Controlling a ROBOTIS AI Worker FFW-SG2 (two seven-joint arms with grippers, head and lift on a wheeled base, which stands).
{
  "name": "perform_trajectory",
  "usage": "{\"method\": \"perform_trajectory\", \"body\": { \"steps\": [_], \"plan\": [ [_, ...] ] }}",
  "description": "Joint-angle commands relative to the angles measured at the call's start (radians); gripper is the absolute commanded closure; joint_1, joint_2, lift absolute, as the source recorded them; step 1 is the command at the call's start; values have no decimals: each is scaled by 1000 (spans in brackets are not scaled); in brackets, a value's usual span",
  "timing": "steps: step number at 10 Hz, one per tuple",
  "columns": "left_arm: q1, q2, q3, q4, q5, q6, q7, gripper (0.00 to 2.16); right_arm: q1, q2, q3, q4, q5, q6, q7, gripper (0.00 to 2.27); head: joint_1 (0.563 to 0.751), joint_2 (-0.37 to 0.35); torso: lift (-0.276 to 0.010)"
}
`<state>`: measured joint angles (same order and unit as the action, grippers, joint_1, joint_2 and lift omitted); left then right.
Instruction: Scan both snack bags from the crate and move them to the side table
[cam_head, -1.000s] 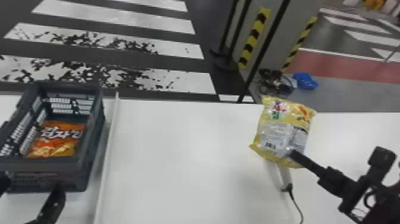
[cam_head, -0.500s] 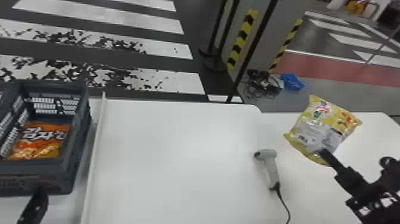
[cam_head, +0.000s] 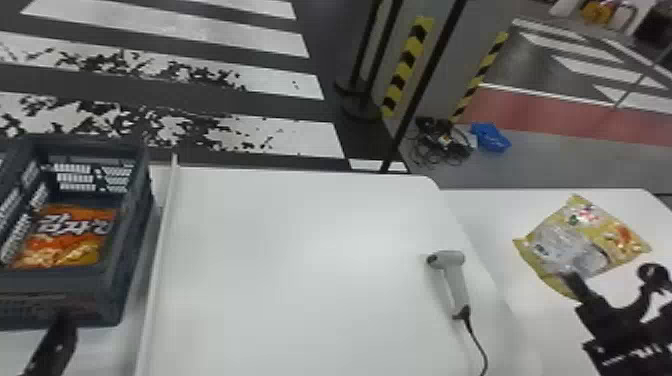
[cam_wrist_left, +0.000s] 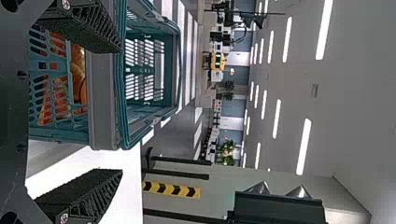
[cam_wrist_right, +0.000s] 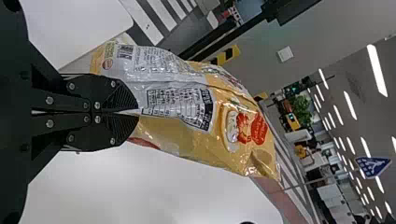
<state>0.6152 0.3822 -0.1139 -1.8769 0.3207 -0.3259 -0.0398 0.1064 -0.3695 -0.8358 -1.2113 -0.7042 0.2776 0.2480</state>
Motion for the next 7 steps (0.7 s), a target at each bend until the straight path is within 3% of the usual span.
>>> {"method": "perform_trajectory", "body": {
  "steps": [1, 2, 4, 5, 6, 7],
  "plan": [
    [-3, 1, 0, 4, 3, 0, 0, 80, -22, -28, 15, 99, -3, -48, -10, 2246, 695, -350, -99],
    [-5, 1, -1, 4, 5, 0, 0, 80, -36, -37, 26, 144, -6, -64, -19, 2115, 695, -350, -99],
    [-6, 4, -1, 8, 12, -9, -2, 80, -45, -58, 57, 190, -6, -94, -29, 1480, 695, -350, -99],
    [-6, 4, -1, 10, 14, -12, -2, 80, -45, -57, 60, 191, -8, -97, -29, 653, 695, -350, -99],
    [-5, 6, -1, 10, 14, -15, -2, 80, -45, -57, 64, 190, -8, -97, -29, -2, 695, -350, -99],
    [-5, 6, -1, 12, 15, -15, -2, 80, -44, -57, 63, 185, -9, -97, -29, -2, 695, -350, -99]
  ]
}}
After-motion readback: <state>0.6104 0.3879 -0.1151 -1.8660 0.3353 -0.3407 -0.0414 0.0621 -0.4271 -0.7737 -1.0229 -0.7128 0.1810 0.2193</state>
